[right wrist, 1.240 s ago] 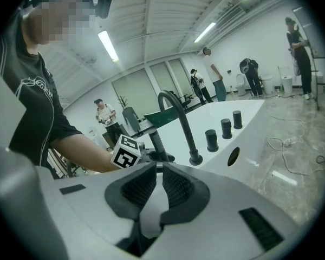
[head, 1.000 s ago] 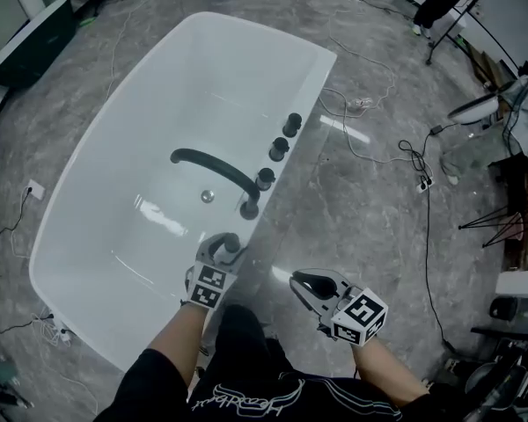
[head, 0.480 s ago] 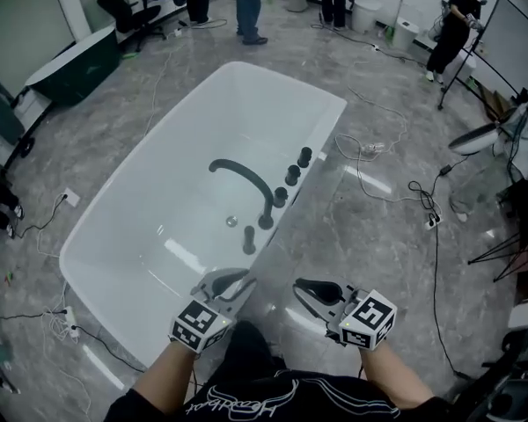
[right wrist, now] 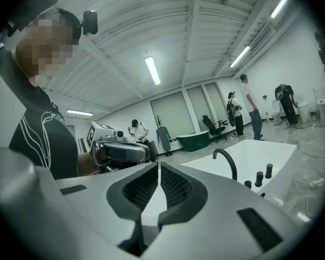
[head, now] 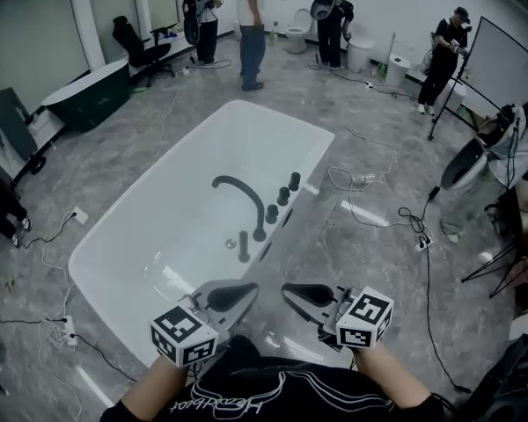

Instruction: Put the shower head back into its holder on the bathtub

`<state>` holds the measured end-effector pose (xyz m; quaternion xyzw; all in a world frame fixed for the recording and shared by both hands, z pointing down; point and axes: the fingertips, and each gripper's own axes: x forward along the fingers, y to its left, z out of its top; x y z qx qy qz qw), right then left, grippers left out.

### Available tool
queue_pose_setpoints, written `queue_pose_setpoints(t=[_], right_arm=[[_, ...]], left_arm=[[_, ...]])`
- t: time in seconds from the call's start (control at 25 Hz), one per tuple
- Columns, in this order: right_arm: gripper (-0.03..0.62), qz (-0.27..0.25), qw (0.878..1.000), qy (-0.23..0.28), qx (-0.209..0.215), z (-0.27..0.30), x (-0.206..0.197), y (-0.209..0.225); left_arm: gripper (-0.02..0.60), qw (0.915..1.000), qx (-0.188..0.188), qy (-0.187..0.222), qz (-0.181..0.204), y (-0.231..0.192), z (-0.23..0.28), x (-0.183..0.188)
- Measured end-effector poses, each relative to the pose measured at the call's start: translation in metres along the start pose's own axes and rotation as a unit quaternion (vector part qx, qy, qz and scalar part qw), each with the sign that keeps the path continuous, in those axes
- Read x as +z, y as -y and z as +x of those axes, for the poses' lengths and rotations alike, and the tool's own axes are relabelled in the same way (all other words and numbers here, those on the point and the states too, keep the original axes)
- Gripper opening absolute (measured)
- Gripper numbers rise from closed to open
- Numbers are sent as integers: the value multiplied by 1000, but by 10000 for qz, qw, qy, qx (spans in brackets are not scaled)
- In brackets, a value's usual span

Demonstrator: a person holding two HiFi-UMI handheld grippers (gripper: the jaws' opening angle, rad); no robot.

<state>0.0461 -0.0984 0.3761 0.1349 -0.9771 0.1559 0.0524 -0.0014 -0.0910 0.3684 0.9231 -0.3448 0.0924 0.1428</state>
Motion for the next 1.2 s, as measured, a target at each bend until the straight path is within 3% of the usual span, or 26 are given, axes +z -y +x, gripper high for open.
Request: queue_pose_setpoints(t=[0.12,0.28,0.36,1.2], right_arm=[[21,-20,10000,42,-7,-5,-1,-10],[17,-24,10000,25,38,-3,-6,-23],[15,-8,10000,35,64,-2,-7,-26],[15,-36,10000,2,43,4,-12,-32]], left_arm=[[5,9999,-33,160,-21,11,-7,1],[5,9969,-377,507,-471,24,-17,3],[5,9965,-389,479,-563,25,-18,-1],[5,9990,-171,266,-326,24,-20,-7]])
